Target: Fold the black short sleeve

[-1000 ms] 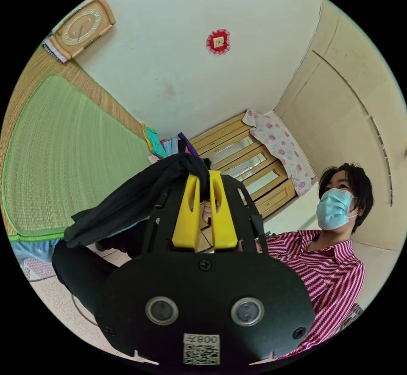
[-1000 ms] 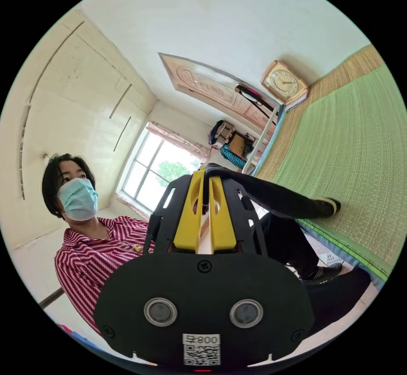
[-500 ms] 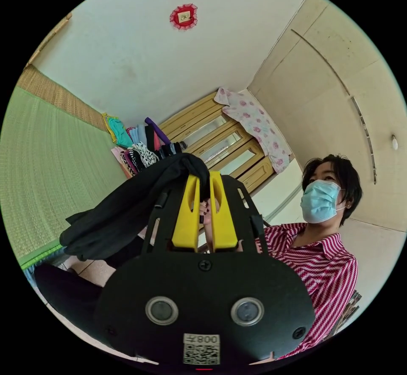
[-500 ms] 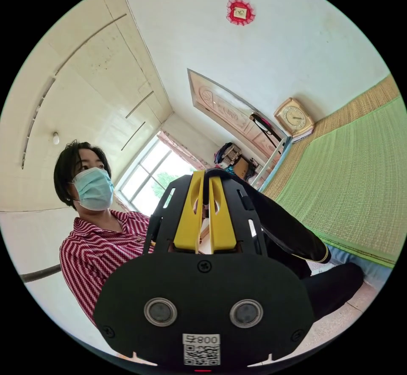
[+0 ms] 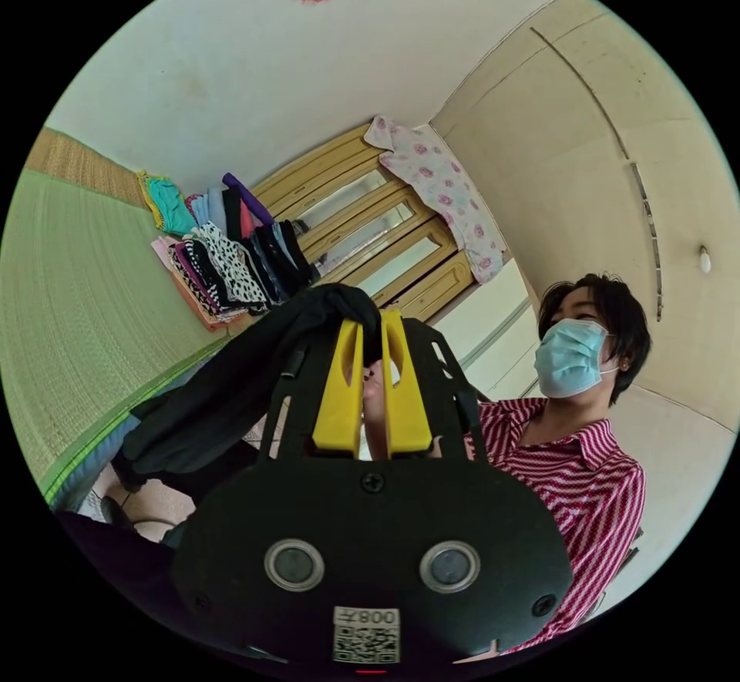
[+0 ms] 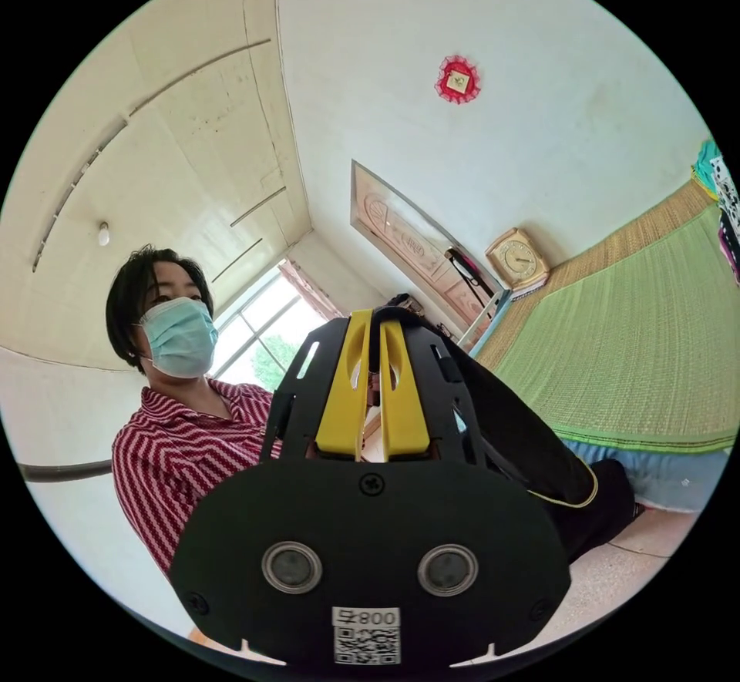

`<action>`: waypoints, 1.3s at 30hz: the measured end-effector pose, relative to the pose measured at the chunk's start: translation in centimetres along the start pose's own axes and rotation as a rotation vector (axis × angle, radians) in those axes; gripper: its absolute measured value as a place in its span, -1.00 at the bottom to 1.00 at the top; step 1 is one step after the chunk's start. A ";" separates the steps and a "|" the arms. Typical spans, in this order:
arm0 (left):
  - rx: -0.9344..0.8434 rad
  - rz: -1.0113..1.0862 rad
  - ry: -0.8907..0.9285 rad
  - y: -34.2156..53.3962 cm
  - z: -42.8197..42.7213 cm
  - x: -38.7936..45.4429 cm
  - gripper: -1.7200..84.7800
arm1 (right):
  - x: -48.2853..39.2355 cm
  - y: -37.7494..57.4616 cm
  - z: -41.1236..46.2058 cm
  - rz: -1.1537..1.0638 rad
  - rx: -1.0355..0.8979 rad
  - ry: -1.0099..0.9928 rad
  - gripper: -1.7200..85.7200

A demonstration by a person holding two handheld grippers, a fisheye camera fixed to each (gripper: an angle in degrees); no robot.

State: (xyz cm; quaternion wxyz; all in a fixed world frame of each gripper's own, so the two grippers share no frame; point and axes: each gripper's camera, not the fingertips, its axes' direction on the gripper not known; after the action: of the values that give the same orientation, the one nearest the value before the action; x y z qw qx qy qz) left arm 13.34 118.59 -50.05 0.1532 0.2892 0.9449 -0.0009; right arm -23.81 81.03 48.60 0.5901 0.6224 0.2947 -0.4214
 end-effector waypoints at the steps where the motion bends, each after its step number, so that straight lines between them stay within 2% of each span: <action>1: -0.013 -0.001 0.008 -0.4 1.5 -0.2 -0.86 | 0.2 0.7 -1.3 -0.002 0.010 0.007 -0.94; 17: -0.115 -0.056 0.050 -9.8 21.0 -5.2 -0.86 | 8.8 8.6 -14.7 0.027 0.107 0.063 -0.94; 26: -0.106 -0.139 0.019 -18.6 31.4 -12.7 -0.86 | 20.6 9.2 -21.1 0.104 0.119 0.094 -0.94; 32: -0.057 -0.161 -0.094 -28.8 38.3 -19.8 -0.86 | 33.7 4.0 -25.0 0.179 0.102 0.113 -0.94; 37: 0.036 -0.090 -0.210 -40.8 44.2 -22.6 -0.86 | 44.8 -6.8 -28.2 0.182 0.090 0.139 -0.94; 39: 0.048 -0.027 -0.240 -45.7 47.1 -22.5 -0.86 | 46.4 -11.0 -29.6 0.148 0.098 0.152 -0.94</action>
State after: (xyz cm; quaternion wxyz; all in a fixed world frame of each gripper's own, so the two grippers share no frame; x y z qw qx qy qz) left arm 19.64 63.97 -92.37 0.2581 0.2777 0.9234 -0.0603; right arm -6.25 105.51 1.26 0.5646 0.7005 0.2710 -0.3422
